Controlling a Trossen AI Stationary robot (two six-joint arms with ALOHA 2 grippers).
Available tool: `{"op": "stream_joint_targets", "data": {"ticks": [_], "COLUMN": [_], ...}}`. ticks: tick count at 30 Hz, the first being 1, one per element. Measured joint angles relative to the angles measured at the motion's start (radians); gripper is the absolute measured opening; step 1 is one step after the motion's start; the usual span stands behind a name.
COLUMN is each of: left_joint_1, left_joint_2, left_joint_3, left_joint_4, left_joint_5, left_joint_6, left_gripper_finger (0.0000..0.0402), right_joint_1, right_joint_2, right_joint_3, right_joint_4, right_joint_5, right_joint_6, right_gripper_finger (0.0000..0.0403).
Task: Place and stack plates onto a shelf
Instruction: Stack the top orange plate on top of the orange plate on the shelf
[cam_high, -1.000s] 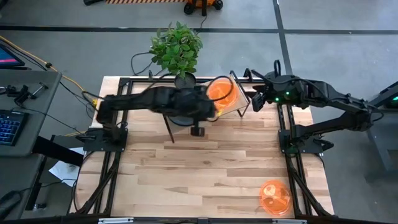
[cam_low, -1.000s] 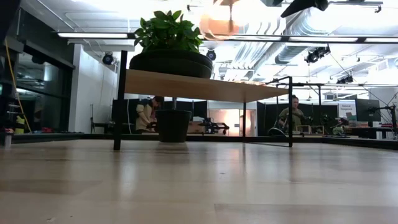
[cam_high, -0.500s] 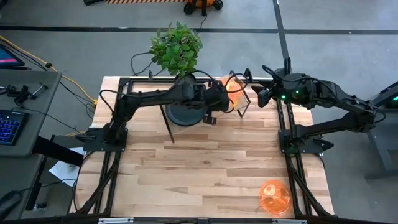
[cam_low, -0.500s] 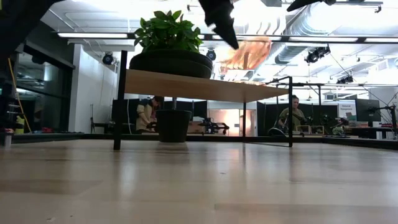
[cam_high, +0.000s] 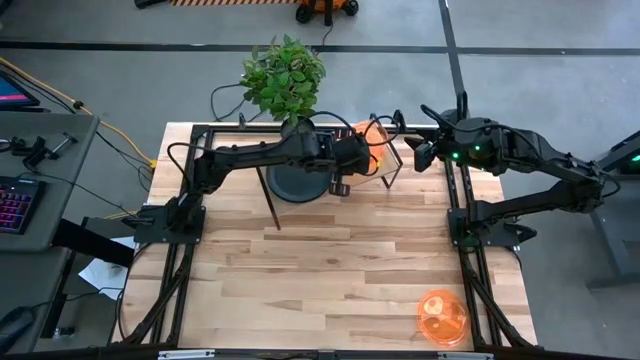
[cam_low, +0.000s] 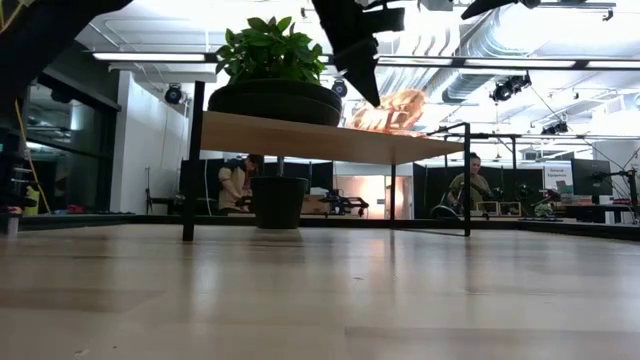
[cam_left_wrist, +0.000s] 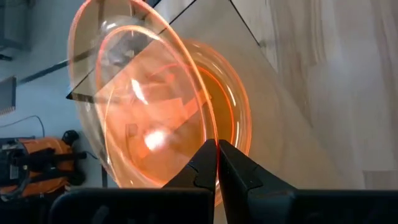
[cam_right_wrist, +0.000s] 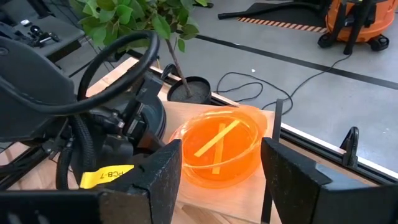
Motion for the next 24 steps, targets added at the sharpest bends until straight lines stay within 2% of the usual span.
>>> {"op": "stream_joint_targets", "data": {"ticks": [8,11,24], "left_joint_1": [0.0,0.0,0.0], "left_joint_2": [0.0,0.0,-0.008], "left_joint_3": [0.0,0.0,-0.001], "left_joint_4": [-0.003,-0.003,-0.023], "left_joint_5": [0.002,0.002,-0.023], "left_joint_6": [-0.021,-0.037,-0.074], "left_gripper_finger": [0.0001,0.0013,0.0147], "right_joint_1": [0.0,0.0,0.0], "right_joint_2": [0.0,0.0,0.0], "right_joint_3": [0.0,0.0,0.0], "right_joint_4": [0.0,0.0,-0.001], "right_joint_5": [0.0,0.0,-0.001], "right_joint_6": [0.008,0.008,0.011], "right_gripper_finger": [0.0201,0.0201,0.0201]}}
